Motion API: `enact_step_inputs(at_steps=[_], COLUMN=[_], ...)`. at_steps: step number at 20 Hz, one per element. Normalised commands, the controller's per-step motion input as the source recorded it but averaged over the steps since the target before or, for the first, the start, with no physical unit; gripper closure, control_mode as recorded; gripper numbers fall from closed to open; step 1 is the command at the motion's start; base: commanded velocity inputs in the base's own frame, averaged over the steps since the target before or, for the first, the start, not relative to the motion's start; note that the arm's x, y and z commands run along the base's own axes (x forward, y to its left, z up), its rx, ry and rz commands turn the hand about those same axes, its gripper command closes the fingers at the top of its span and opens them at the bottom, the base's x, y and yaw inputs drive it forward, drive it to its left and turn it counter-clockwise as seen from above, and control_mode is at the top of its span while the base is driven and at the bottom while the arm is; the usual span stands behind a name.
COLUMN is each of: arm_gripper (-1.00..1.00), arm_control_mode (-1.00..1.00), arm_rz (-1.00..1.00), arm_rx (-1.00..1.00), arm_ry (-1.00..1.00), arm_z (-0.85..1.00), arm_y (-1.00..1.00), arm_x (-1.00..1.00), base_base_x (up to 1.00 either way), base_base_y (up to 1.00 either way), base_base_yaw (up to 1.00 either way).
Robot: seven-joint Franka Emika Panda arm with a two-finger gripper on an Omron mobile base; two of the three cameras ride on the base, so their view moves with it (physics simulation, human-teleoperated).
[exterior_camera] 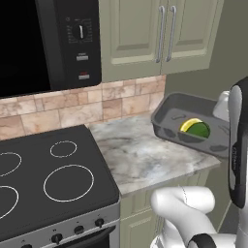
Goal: Take the avocado and lemon wedge out of the freezer and place them in the tupperware container on the counter. Then put the tupperware containing the vegetables back in the freezer.
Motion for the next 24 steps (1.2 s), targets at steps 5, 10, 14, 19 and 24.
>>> enact_step_inputs(at_steps=[5, 10, 14, 19, 24], arm_gripper=[1.0, 1.0, 1.0, 1.0, 1.0], arm_control_mode=[-1.0, -1.0, -1.0, -1.0, -1.0], arm_rz=[-0.03, -0.3, -0.38, -0.36, -0.32], arm_rx=[0.0, 0.0, 0.0, 0.0, 0.02], arm_ry=[0.0, -0.01, 0.0, 0.0, 0.0], arm_z=[0.19, 0.06, 0.0, 0.0, 0.0], arm_y=[0.21, 0.0, -0.04, -0.21, -0.18], arm_x=[-0.5, -0.62, -0.22, 0.0, -0.29], base_base_x=[0.0, 0.0, 0.0, 0.0, 0.0], base_base_y=[0.0, 0.0, 0.0, 0.0, 0.0], base_base_yaw=[0.0, 0.0, 0.0, 0.0, 0.0])
